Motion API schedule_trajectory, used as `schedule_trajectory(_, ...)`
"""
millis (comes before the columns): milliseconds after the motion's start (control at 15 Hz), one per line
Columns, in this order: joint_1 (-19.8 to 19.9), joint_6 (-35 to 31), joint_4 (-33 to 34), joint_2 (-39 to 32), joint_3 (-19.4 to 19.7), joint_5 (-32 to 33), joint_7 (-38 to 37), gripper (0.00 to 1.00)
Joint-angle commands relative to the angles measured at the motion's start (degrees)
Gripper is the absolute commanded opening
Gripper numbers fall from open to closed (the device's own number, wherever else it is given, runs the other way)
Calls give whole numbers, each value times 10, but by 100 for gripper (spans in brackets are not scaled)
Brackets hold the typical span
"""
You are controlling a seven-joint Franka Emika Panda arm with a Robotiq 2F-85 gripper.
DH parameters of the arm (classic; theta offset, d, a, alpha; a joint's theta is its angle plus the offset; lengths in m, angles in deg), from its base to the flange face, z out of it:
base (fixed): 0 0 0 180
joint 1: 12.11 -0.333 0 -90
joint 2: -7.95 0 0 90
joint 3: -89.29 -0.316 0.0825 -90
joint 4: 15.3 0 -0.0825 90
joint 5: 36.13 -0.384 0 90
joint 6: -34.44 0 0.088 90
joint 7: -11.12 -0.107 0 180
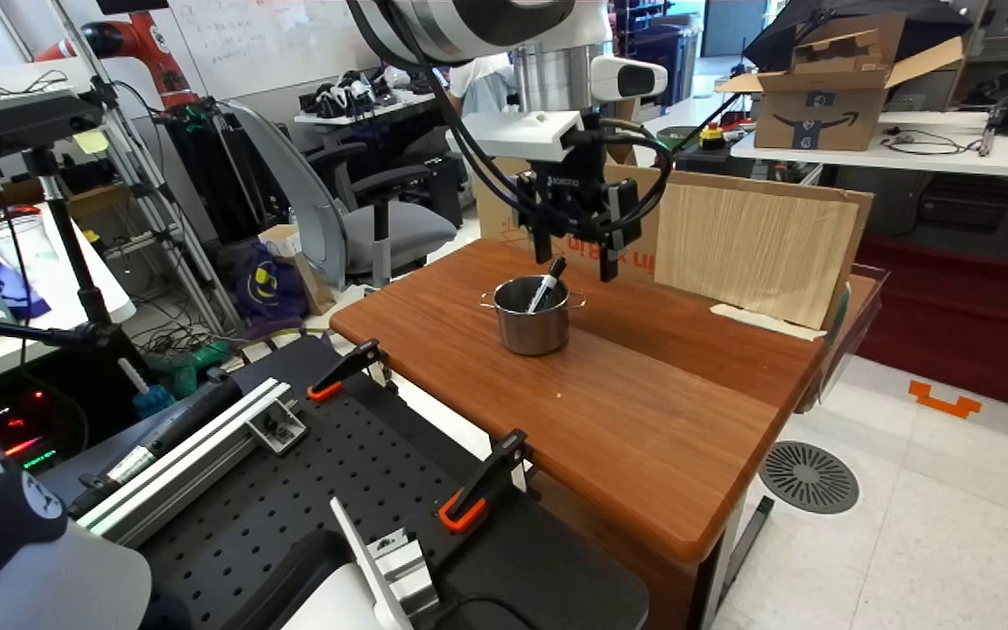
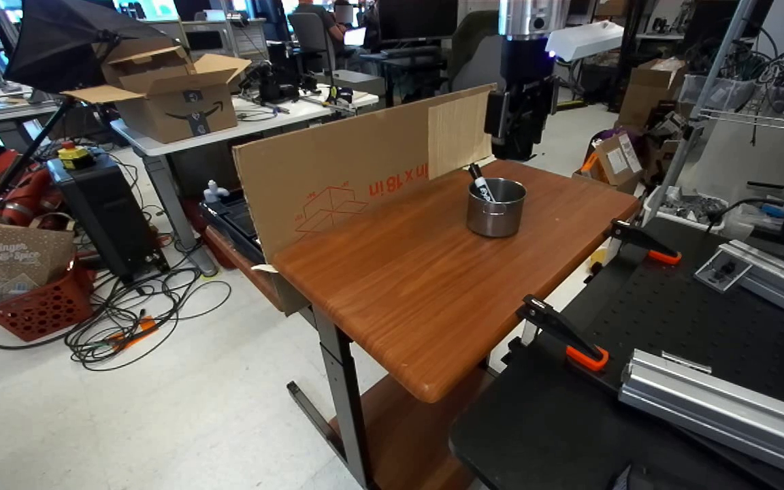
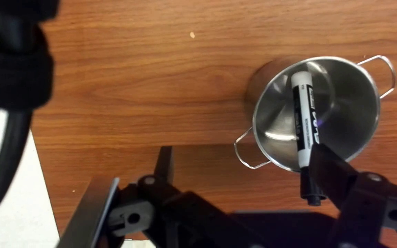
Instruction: Remove the marker from the pot and put it on the table
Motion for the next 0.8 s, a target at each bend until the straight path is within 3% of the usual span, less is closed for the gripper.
schedule_trajectory(0, -2, -23, 23, -27, -6, -4, -11, 100)
schedule_trajectory(733, -6, -24, 68, -78, -30, -26, -9, 100)
